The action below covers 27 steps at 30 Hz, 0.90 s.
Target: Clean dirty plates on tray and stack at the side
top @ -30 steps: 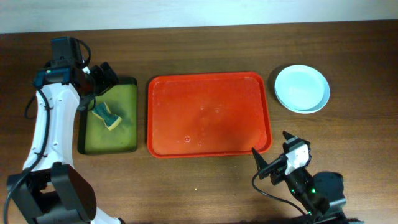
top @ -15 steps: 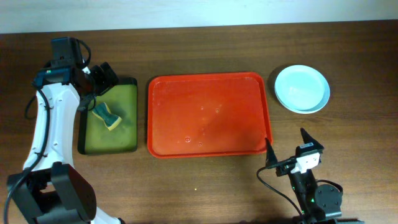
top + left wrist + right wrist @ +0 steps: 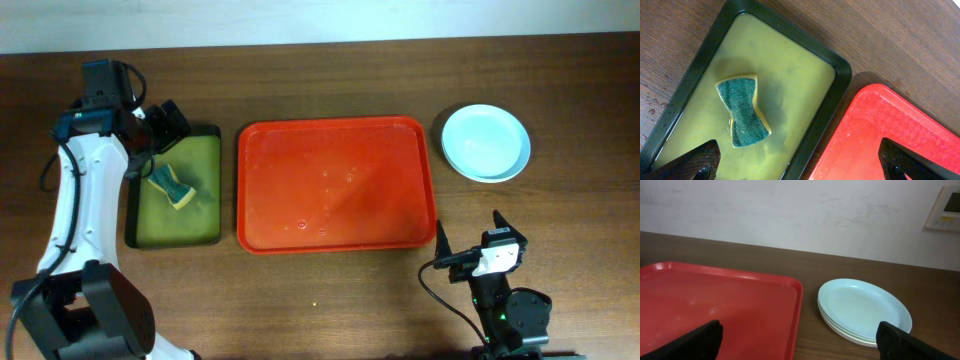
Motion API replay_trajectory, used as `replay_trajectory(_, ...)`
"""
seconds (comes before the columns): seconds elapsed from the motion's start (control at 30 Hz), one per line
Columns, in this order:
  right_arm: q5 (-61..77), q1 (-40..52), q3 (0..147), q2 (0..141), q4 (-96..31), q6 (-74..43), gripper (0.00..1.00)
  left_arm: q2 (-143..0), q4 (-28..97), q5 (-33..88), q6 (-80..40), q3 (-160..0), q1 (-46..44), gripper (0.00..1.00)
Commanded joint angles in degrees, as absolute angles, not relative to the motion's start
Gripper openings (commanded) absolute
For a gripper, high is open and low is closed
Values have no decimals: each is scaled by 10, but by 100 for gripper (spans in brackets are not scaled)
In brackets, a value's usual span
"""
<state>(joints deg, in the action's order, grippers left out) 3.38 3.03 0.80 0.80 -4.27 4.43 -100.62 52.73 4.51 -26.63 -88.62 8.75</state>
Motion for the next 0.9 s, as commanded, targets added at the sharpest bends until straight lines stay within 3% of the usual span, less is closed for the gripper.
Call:
replay_trajectory(0.0,23,25,3,2,-43,39,99,-1007,526,47,-265,-889,89,99)
replay_trajectory(0.63,23,25,3,2,-43,39,99,-995,552,49,-235,-883,81,99)
replay_trajectory(0.87,23,25,3,2,-43,39,99,-785,396,20,-103,-688,34,99)
